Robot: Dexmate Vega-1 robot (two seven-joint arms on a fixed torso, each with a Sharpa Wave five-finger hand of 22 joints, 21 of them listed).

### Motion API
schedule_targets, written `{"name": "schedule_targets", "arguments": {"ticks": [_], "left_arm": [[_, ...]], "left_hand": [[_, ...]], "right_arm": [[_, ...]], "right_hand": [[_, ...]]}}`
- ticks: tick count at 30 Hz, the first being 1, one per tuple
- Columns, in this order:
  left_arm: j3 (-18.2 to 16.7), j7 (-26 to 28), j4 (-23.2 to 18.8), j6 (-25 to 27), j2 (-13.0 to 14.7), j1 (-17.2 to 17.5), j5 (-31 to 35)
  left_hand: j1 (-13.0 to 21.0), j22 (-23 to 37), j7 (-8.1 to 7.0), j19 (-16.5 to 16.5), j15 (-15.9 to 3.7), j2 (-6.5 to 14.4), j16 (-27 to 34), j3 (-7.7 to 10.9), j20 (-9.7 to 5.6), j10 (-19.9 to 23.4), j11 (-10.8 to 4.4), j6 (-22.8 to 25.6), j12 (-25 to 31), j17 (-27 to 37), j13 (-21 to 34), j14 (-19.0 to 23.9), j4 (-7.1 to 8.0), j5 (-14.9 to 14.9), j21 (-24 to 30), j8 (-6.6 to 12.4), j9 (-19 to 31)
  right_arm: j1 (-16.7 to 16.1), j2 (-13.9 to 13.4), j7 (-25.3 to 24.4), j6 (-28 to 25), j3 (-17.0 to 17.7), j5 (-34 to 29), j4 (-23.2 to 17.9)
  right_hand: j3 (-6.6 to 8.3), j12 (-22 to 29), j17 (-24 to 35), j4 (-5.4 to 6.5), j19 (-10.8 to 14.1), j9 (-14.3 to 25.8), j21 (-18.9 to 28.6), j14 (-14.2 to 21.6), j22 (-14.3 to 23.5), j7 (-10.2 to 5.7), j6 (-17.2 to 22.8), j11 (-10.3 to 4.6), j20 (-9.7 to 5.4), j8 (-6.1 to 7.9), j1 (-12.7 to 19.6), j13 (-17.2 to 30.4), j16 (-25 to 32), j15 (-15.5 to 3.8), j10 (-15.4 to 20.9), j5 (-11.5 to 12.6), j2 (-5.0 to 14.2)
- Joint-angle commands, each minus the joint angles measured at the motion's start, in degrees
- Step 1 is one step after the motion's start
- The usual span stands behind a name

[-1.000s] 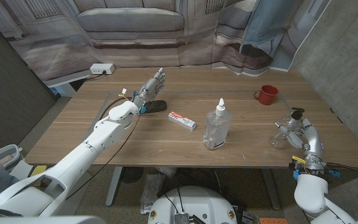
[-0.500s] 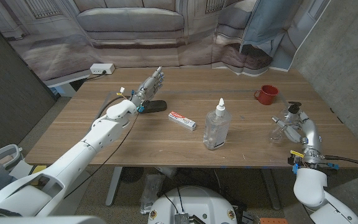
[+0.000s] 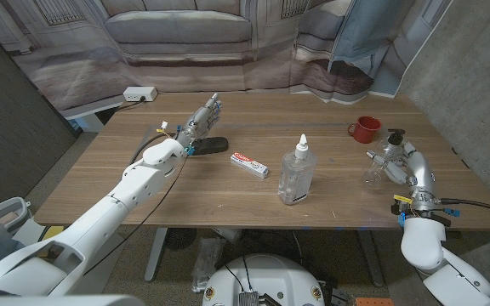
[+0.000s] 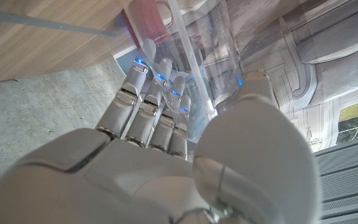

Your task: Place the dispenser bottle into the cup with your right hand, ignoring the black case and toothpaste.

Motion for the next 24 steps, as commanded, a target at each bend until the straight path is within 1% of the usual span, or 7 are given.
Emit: {"name": "schedule_targets", "arguments": {"ticks": [1, 6, 13, 24], "left_arm": [[-0.55, 0.32, 0.06, -1.22, -0.08, 0.69, -0.26], [-0.67, 0.96, -0.79, -0.86, 0.24, 0.89, -0.07], [-0.77, 1.75, -1.96, -0.20, 0.63, 1.22, 0.04], [-0.67, 1.46, -1.32, -0.68, 0.28, 1.16, -0.04]], "left_hand": [[0.09, 0.10, 0.43, -0.03, -0.12, 0.49, 0.03, -0.32, -0.34, 0.05, 0.11, 0.42, 0.37, 0.10, 0.26, -0.18, 0.10, -0.20, 0.32, 0.29, 0.32], [0.12, 0.11, 0.60, 0.21, -0.10, 0.50, 0.08, -0.36, -0.46, 0.05, 0.27, 0.51, 0.36, 0.10, 0.26, -0.06, 0.09, -0.20, 0.41, 0.32, 0.32], [0.15, 0.12, 0.63, 0.24, -0.01, 0.53, 0.07, -0.41, -0.54, 0.05, 0.23, 0.48, 0.36, 0.10, 0.26, -0.06, 0.08, -0.21, 0.43, 0.29, 0.32], [0.22, 0.13, 0.69, 0.09, 0.01, 0.59, 0.05, -0.52, -0.64, 0.03, 0.23, 0.47, 0.34, 0.10, 0.26, -0.09, 0.06, -0.21, 0.37, 0.27, 0.32]], "right_arm": [[1.56, -0.94, 1.77, -1.31, 0.15, 0.62, -0.81], [2.06, -1.21, 2.27, -1.20, 0.36, 1.12, -0.67], [1.94, -1.73, 3.06, -1.09, 1.28, 1.74, -1.11], [1.01, -1.93, 3.62, -1.68, 3.03, 1.12, -3.33]], "right_hand": [[1.37, 0.29, 0.10, 1.07, 1.32, 0.24, 0.41, 0.23, 0.01, -5.44, 7.21, -0.44, -5.68, 0.47, 4.25, 0.02, -0.25, -5.90, 1.37, -0.41, 5.81], [1.40, 0.22, 0.12, 1.01, 1.40, 0.34, 0.50, 0.41, 0.00, -5.46, 7.54, -0.47, -5.64, 0.66, 4.41, -0.11, -0.31, -5.89, 1.70, -0.66, 5.84], [1.37, 0.23, 0.15, 0.99, 1.49, 0.50, 0.62, 0.70, -0.02, -5.30, 7.77, -0.44, -5.64, 0.84, 4.53, -0.27, -0.37, -5.86, 2.44, -1.00, 5.83], [1.29, -0.07, 0.22, 1.15, 1.54, 0.67, 0.75, 0.90, -0.03, -5.15, 7.72, -0.41, -5.69, 0.90, 4.41, -0.46, -0.49, -5.81, 2.59, -1.44, 5.96]]}}
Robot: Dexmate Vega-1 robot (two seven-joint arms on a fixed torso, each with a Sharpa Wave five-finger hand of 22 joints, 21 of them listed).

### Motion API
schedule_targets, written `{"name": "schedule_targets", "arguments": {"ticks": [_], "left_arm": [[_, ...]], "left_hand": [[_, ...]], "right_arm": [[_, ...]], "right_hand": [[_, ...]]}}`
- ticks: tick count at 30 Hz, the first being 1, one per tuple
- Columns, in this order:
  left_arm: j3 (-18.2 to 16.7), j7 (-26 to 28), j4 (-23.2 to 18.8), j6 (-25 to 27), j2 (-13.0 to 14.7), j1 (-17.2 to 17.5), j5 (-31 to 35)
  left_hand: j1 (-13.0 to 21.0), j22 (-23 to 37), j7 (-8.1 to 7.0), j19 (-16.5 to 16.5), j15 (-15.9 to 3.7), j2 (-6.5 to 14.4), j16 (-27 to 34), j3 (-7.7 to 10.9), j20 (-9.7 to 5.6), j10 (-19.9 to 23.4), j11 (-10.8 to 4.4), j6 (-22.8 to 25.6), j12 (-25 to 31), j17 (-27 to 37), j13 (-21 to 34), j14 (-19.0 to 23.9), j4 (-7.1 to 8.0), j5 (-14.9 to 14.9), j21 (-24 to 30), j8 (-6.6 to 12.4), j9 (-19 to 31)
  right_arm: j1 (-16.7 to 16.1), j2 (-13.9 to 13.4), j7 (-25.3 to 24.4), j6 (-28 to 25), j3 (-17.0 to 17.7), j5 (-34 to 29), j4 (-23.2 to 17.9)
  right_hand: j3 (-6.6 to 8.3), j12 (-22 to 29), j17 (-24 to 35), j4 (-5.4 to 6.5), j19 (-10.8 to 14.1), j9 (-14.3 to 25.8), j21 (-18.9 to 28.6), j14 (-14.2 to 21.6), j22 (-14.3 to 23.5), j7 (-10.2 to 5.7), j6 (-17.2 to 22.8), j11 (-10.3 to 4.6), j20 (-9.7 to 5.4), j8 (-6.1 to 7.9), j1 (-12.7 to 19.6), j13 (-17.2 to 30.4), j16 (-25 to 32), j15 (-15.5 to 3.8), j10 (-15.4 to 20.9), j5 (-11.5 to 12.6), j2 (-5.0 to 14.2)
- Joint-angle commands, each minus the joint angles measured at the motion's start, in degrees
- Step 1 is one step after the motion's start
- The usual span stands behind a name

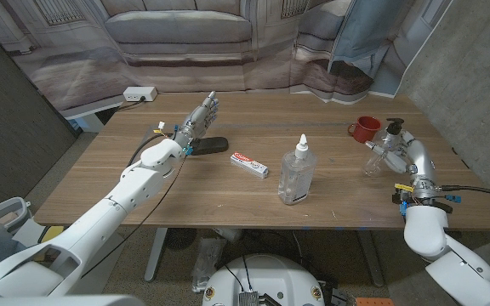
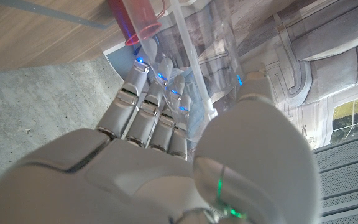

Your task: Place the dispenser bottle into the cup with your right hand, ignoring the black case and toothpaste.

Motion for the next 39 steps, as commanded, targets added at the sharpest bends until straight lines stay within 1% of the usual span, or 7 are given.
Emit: {"name": "schedule_targets", "arguments": {"ticks": [1, 5, 7, 10, 24, 29, 39], "left_arm": [[0.02, -0.12, 0.31, -0.12, -0.19, -0.02, 0.02], [0.03, -0.24, 0.59, -0.21, -0.20, -0.21, 0.09], [-0.04, -0.08, 0.46, -0.20, -0.06, -0.17, 0.21], [-0.16, 0.22, -0.14, 0.15, 0.38, -0.01, 0.37], [-1.30, 1.68, -2.40, 0.47, 1.61, 2.10, -0.06], [-1.42, 1.91, -2.47, 0.25, 1.56, 2.40, -0.12], [-1.23, 1.69, -1.77, 0.22, 1.14, 1.99, -0.26]], "left_hand": [[0.23, 0.13, 0.37, -0.16, -0.02, 0.60, 0.06, -0.35, -0.43, 0.03, 0.27, 0.18, 0.34, 0.10, 0.26, -0.06, 0.25, -0.21, 0.36, 0.28, 0.32], [0.26, 0.14, 0.38, 0.35, -0.22, 0.63, 0.11, -0.40, -0.83, 0.09, 0.26, 0.23, 0.36, 0.10, 0.26, 0.07, 0.24, -0.22, 0.56, 0.28, 0.32], [0.38, 0.15, 0.52, 1.78, -0.23, 0.69, 0.35, -0.51, -2.41, 0.52, 0.24, 0.50, 0.50, 0.10, 0.25, 0.81, 0.19, -0.22, 1.08, 0.35, 0.31], [0.49, 0.13, 0.53, 2.84, -0.42, 0.70, 0.60, -0.62, -3.25, 1.01, 0.25, 0.87, 0.65, 0.10, 0.24, 1.68, 0.13, -0.23, 1.41, 0.46, 0.31], [0.63, 0.10, 0.49, 2.19, -0.47, 0.71, 0.39, -0.75, -2.92, 1.01, 0.22, 0.87, 0.58, 0.10, 0.23, 1.48, 0.05, -0.22, 1.04, 0.40, 0.30], [0.68, 0.09, 0.53, 2.12, -0.22, 0.73, 0.32, -0.82, -3.74, 0.86, 0.47, 0.94, 0.49, 0.10, 0.23, 1.41, 0.03, -0.22, 0.97, 0.40, 0.30], [0.75, 0.10, 0.59, 1.92, -0.06, 0.78, 0.19, -0.92, -3.51, 0.70, 0.62, 0.93, 0.39, 0.11, 0.22, 1.22, 0.00, -0.22, 0.84, 0.36, 0.30]], "right_arm": [[-0.58, -0.28, 0.75, -0.77, 1.60, -0.51, -2.08], [-0.77, 0.00, 0.65, -2.30, 2.26, -1.36, -3.42], [-0.84, 0.14, 0.86, -3.25, 2.59, -1.59, -4.15], [-0.82, 0.28, 1.15, -4.19, 2.88, -1.95, -4.92], [0.41, 0.35, 2.75, -5.53, 3.79, -3.03, -6.93], [0.92, 0.21, 3.67, -6.28, 4.31, -3.26, -7.69], [1.80, 0.29, 5.28, -6.80, 5.33, -2.73, -8.18]], "right_hand": [[1.33, -0.08, 0.23, 1.11, 1.17, 0.36, 0.17, 0.73, 0.32, -5.76, 7.08, -1.15, -4.90, 0.27, 4.41, 0.05, -0.06, -5.78, 1.93, -0.38, 5.98], [1.31, -0.15, 0.26, 1.16, 1.22, 0.42, 0.24, 1.11, 0.32, -5.81, 7.15, -1.17, -4.85, 0.31, 4.38, -0.02, 0.01, -5.56, 2.12, -0.56, 6.04], [1.31, -0.20, 0.27, 1.18, 1.35, 0.44, 0.31, 1.24, 0.32, -5.83, 7.10, -1.23, -4.83, 0.30, 4.37, -0.05, 0.03, -5.63, 2.15, -0.63, 6.08], [1.30, -0.15, 0.29, 1.21, 1.54, 0.48, 0.42, 1.29, 0.32, -5.77, 7.16, -1.32, -4.87, 0.34, 4.36, -0.09, -0.01, -5.66, 2.52, -0.75, 6.13], [1.27, -0.38, 0.40, 1.34, 1.78, 0.60, 0.69, 1.42, 0.32, -5.57, 7.00, -1.29, -4.96, 0.26, 4.30, -0.28, -0.22, -5.74, 3.11, -1.31, 6.37], [1.27, -0.52, 0.45, 1.39, 1.78, 0.63, 0.75, 1.58, 0.32, -5.50, 6.93, -1.20, -4.99, 0.21, 4.28, -0.32, -0.23, -5.74, 3.15, -1.49, 6.47], [1.25, -0.62, 0.53, 1.39, 2.04, 0.64, 0.96, 1.97, 0.30, -5.45, 7.14, -1.17, -5.02, 0.23, 4.29, -0.40, -0.26, -5.91, 3.63, -1.82, 6.52]]}}
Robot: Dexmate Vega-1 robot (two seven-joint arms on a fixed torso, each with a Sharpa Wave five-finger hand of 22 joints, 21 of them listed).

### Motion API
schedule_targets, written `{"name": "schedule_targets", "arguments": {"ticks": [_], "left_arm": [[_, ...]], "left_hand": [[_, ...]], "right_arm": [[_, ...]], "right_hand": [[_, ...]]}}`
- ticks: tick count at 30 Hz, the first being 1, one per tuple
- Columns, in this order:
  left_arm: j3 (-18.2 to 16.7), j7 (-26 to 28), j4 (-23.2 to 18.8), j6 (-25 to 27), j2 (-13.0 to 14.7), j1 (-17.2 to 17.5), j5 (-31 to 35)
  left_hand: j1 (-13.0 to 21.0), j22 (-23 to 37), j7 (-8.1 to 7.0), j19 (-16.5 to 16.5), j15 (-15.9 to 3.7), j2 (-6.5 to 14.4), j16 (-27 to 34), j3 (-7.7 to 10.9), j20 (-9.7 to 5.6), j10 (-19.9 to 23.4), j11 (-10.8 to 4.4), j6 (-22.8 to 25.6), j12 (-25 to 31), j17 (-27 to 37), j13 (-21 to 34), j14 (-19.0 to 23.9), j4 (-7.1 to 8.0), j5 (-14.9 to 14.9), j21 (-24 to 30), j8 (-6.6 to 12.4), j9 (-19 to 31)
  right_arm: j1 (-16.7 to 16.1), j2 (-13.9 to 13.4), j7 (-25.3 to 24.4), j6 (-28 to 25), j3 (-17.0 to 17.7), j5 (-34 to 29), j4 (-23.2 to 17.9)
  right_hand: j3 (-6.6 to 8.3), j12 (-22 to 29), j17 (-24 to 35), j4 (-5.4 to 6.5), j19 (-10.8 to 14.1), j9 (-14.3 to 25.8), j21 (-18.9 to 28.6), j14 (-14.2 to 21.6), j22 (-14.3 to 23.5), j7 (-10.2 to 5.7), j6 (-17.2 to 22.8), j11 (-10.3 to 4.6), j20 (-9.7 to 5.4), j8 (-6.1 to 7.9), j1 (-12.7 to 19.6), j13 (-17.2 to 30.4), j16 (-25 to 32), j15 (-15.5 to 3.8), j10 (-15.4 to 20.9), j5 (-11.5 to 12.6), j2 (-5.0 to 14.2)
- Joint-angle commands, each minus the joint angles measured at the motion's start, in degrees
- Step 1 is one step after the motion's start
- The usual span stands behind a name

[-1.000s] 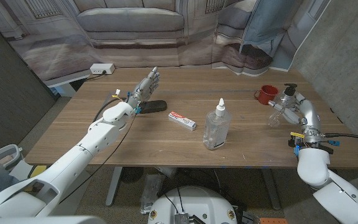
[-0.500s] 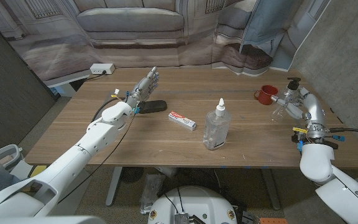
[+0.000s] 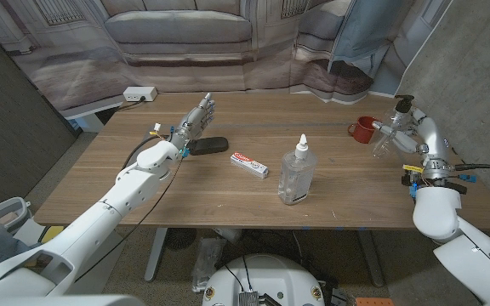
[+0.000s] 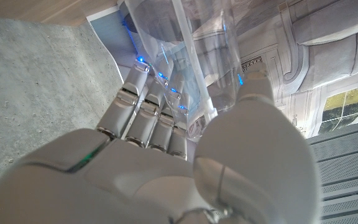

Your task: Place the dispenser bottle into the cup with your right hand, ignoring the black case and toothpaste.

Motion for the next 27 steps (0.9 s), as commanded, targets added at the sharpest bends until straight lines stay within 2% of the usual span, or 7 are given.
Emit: {"name": "schedule_targets", "arguments": {"ticks": [1, 9, 27], "left_arm": [[-0.01, 0.00, 0.33, -0.22, -0.27, -0.04, -0.19], [0.39, -0.30, 1.02, -0.90, -1.12, -0.77, 0.00], [0.41, 0.45, -0.55, 0.80, -0.40, -0.96, 0.17]], "left_hand": [[0.31, 0.10, 0.05, -0.56, 0.39, 0.33, -0.07, -0.39, -1.04, 0.05, 0.61, 0.40, -0.11, 0.11, 0.22, -0.21, 0.07, -0.22, -0.23, 0.12, 0.30], [0.34, 0.10, 0.03, -0.65, 0.53, 0.38, -0.18, -0.48, -1.05, -0.11, 0.75, 0.40, -0.19, 0.11, 0.23, -0.44, 0.07, -0.22, -0.30, 0.09, 0.30], [0.42, 0.11, 0.10, -1.25, 0.54, 0.54, -0.25, -0.60, -0.67, -0.19, 0.70, 0.46, -0.23, 0.12, 0.23, -0.63, 0.07, -0.22, -0.56, 0.08, 0.30]], "right_arm": [[0.94, 0.14, 1.62, -0.91, 1.14, 0.23, -0.95], [1.33, 0.25, 2.08, -0.90, 1.79, 0.06, -0.99], [3.85, 0.91, 2.92, 0.65, 2.11, 2.18, 1.07]], "right_hand": [[1.27, -0.10, 0.30, 1.36, 1.31, 0.10, 0.66, 0.48, 0.28, -5.91, 6.68, -1.63, -4.72, 0.23, 4.30, 0.13, 0.02, -5.60, 2.39, -0.34, 6.52], [1.26, -0.07, 0.36, 1.36, 1.50, 0.12, 0.84, 0.44, 0.27, -5.59, 7.05, -1.64, -4.70, 0.32, 4.32, 0.11, -0.15, -5.62, 3.03, -0.57, 6.55], [1.23, -0.17, 0.46, 1.41, 1.61, 0.03, 1.10, 1.08, 0.25, -5.45, 7.93, -1.62, -4.58, 0.45, 4.29, 0.08, -0.20, -5.62, 3.98, -0.99, 6.69]]}}
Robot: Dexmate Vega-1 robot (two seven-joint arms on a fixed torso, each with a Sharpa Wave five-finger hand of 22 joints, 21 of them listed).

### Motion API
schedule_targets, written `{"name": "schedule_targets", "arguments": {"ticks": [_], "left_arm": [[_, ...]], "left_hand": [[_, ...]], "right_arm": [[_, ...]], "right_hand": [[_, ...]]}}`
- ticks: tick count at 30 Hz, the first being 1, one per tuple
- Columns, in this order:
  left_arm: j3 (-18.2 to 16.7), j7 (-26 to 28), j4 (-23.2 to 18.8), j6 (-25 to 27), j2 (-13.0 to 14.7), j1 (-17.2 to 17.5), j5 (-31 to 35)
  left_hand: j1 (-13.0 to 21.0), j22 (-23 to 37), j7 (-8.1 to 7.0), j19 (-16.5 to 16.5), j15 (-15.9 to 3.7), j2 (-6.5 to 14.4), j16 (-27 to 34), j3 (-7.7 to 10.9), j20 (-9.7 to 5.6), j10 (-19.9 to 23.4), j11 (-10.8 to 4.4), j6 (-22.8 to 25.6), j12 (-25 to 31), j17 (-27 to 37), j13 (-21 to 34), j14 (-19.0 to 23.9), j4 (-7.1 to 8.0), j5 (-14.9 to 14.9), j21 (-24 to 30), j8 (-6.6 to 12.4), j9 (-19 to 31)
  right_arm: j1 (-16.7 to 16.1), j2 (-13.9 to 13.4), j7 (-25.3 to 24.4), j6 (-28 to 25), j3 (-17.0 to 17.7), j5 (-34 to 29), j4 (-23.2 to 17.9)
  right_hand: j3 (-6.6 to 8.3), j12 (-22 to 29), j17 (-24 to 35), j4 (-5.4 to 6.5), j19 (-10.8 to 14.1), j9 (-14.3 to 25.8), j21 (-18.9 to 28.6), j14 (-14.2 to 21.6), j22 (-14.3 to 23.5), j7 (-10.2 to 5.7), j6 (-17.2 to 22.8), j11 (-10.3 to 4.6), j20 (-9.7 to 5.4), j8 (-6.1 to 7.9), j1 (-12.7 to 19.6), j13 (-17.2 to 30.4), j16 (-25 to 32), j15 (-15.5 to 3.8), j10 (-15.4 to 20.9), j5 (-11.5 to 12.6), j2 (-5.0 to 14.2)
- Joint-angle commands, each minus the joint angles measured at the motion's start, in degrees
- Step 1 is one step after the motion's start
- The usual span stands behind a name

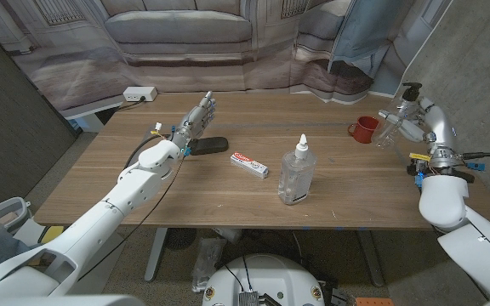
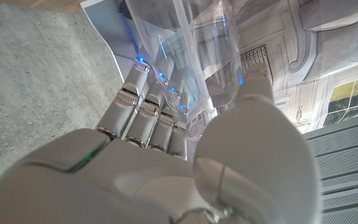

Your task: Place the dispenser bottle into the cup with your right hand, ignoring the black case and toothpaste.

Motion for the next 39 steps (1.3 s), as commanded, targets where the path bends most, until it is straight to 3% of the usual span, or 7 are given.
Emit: {"name": "schedule_targets", "arguments": {"ticks": [1, 28, 33, 39], "left_arm": [[0.17, 0.33, -0.93, 1.23, 0.41, -0.45, 0.17], [0.70, 0.98, -3.31, 4.32, 2.12, -2.52, 2.04], [0.39, -0.89, -2.44, 2.58, 1.48, -2.79, 1.03], [0.71, -1.79, -2.10, 2.91, 1.63, -3.93, 1.25]], "left_hand": [[0.43, 0.11, 0.09, -0.62, 0.15, 0.54, 0.11, -0.55, -0.65, 0.05, 0.47, 0.46, -0.22, 0.12, 0.23, -0.33, 0.13, -0.22, -0.11, 0.08, 0.30], [0.52, 0.11, 0.04, -0.76, -0.04, 0.69, 0.12, -0.72, -0.63, 0.20, 0.26, 0.53, -0.18, 0.11, 0.23, -0.30, 0.12, -0.23, -0.18, 0.06, 0.31], [0.58, 0.16, 0.24, 1.21, 0.30, 0.79, 0.52, -0.87, -0.62, 0.49, 0.50, 0.71, -0.09, 0.14, 0.22, 0.80, 0.12, -0.25, 0.57, 0.10, 0.31], [0.60, 0.17, 0.32, 1.38, 0.29, 0.82, 0.53, -0.92, -0.58, 0.65, 0.49, 0.76, -0.05, 0.15, 0.22, 0.90, 0.12, -0.26, 0.61, 0.11, 0.31]], "right_arm": [[1.80, 0.12, 0.73, 0.99, -0.04, 1.24, 1.44], [8.84, -2.50, 2.03, -0.05, -3.47, 4.78, 5.86], [11.32, -3.22, 1.72, -0.99, -5.40, 4.75, 7.24], [12.95, -3.73, 0.36, -1.09, -6.86, 4.65, 8.34]], "right_hand": [[1.24, -0.18, 0.20, 1.41, 1.61, 0.19, 0.32, 0.78, 0.24, -6.17, 7.20, -2.50, -4.59, 0.32, 4.29, 0.06, -0.03, -5.47, 3.11, -0.14, 6.70], [1.86, -0.69, -0.59, 1.16, 1.70, -0.14, 0.80, 1.61, 0.32, -6.46, 8.35, -2.75, -5.09, 0.27, 5.19, -0.10, -0.79, -6.16, 4.30, -0.71, 7.67], [1.97, -0.66, -0.61, 1.16, 1.79, -0.15, 0.92, 1.84, 0.32, -6.34, 8.52, -2.64, -5.39, 0.27, 5.28, -0.06, -0.82, -6.11, 4.78, -0.93, 7.85], [2.06, -0.71, -0.62, 1.11, 1.72, -0.13, 0.97, 2.05, 0.32, -6.40, 8.77, -2.71, -5.44, 0.32, 5.41, -0.07, -0.85, -6.14, 5.07, -1.11, 7.95]]}}
